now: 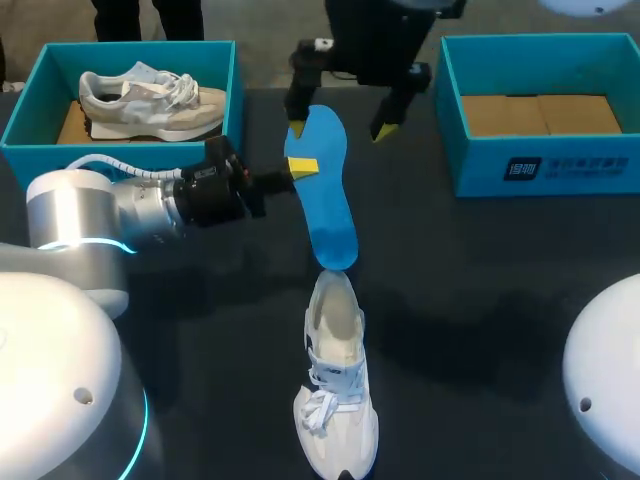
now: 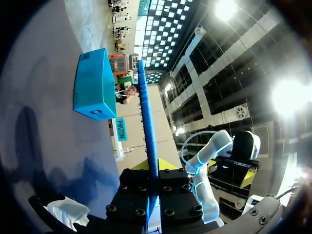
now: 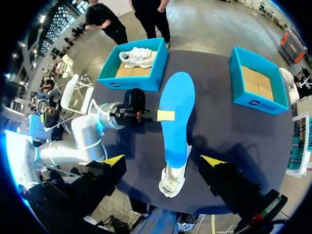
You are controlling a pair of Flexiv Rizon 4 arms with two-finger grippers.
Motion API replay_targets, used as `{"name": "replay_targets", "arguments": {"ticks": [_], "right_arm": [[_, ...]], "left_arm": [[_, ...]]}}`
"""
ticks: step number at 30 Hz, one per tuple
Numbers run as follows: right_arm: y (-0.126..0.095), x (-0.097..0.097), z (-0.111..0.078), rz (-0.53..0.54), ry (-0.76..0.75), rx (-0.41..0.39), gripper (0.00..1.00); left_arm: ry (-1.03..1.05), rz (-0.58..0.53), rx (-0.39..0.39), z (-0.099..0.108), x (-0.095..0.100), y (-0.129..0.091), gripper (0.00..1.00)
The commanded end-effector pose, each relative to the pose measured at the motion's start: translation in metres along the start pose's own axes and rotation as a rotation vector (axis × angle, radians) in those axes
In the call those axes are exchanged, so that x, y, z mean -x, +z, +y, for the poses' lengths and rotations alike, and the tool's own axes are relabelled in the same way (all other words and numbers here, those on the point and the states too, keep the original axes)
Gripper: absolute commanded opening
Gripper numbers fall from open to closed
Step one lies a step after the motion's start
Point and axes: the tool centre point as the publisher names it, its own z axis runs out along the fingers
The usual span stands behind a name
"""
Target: Take the shoe out of the shoebox, open the shoe tongue, remove and reinsert the insole, then place the shoe into the shoebox
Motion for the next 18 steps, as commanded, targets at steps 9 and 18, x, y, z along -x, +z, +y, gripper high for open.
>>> {"name": "replay_targets", "arguments": {"ticks": [9, 18], "right_arm": [[0.009, -0.022, -0.005, -0.12, 0.042, 0.023, 1.0], [0.023, -0.038, -0.008, -0.161, 0.024, 0.016, 1.0]], "left_arm": [[0.0, 0.0, -0.002, 0.001, 0.0, 0.0, 0.0], [0.0, 0.0, -0.002, 0.001, 0.0, 0.0, 0.0]]}}
